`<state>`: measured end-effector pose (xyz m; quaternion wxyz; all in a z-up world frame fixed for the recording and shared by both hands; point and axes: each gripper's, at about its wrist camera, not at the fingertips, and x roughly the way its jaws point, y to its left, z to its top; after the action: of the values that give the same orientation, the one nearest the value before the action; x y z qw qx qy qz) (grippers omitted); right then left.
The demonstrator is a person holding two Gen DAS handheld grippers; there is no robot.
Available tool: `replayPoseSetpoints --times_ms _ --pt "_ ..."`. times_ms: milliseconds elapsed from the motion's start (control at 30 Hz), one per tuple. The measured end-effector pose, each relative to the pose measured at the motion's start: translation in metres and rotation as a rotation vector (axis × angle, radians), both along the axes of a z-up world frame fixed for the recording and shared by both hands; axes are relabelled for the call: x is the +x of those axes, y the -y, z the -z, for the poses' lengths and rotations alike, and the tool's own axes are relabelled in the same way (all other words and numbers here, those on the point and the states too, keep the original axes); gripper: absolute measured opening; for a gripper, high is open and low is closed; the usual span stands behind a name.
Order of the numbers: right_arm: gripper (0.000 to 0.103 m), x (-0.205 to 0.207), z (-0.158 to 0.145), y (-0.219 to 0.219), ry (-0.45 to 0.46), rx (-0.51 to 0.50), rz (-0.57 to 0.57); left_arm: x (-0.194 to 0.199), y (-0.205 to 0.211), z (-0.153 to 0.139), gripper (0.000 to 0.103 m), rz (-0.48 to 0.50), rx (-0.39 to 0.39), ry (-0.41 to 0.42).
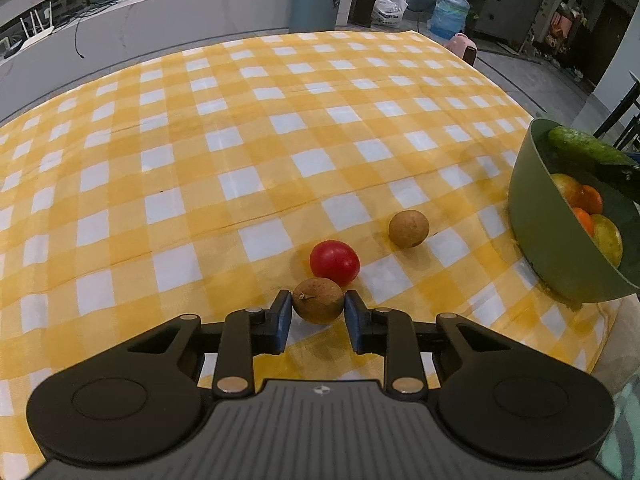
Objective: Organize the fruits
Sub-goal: 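Carry the cucumber toward the colander with the right tool while the left tool grasps a kiwi, then lower the cucumber into the colander with the right tool while the left tool lowers the kiwi in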
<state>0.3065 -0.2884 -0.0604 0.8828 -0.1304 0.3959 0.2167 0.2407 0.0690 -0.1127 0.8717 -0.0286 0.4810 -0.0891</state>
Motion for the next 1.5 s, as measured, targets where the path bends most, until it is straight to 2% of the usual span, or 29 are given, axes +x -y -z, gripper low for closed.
replayPoseSetpoints --times_ms 167,367,567,700,867,933,1000,1100,1167,1300,1433,1500 --pt "0.036 -0.002 0.011 -0.001 -0.002 -0.07 -0.042 -0.003 0.004 -0.008 0.031 0.002 0.008 -0.003" --pt "0.036 0.001 0.014 0.008 -0.038 -0.043 -0.025 -0.01 0.017 -0.026 0.031 0.021 0.02 0.018" --pt "0.036 -0.009 0.004 0.014 -0.005 -0.045 -0.029 -0.017 0.038 -0.055 0.031 0.057 -0.028 0.069" --pt "0.036 -0.019 0.002 0.016 0.015 -0.056 -0.032 -0.018 0.062 -0.071 0.031 0.105 -0.024 0.101" --pt "0.035 -0.022 0.003 0.018 0.012 -0.025 0.005 -0.018 0.091 -0.084 0.031 0.157 -0.02 0.122" --pt "0.036 -0.026 -0.001 0.023 0.022 0.013 0.017 -0.017 0.102 -0.089 0.031 0.177 -0.02 0.13" --pt "0.036 -0.033 -0.008 0.035 0.022 0.099 0.056 -0.016 0.111 -0.092 0.031 0.193 -0.03 0.137" --pt "0.037 -0.05 -0.012 0.051 0.02 0.229 0.156 -0.013 0.126 -0.096 0.031 0.213 -0.05 0.146" --pt "0.037 -0.069 -0.011 0.055 0.05 0.287 0.208 -0.01 0.139 -0.096 0.031 0.243 -0.056 0.148" --pt "0.041 -0.104 -0.007 0.056 0.126 0.346 0.294 -0.006 0.164 -0.092 0.031 0.302 -0.064 0.135" --pt "0.042 -0.121 -0.005 0.054 0.171 0.339 0.331 0.001 0.186 -0.082 0.031 0.332 -0.081 0.102" --pt "0.052 -0.124 -0.005 0.054 0.194 0.326 0.355 0.006 0.196 -0.076 0.031 0.353 -0.09 0.086"
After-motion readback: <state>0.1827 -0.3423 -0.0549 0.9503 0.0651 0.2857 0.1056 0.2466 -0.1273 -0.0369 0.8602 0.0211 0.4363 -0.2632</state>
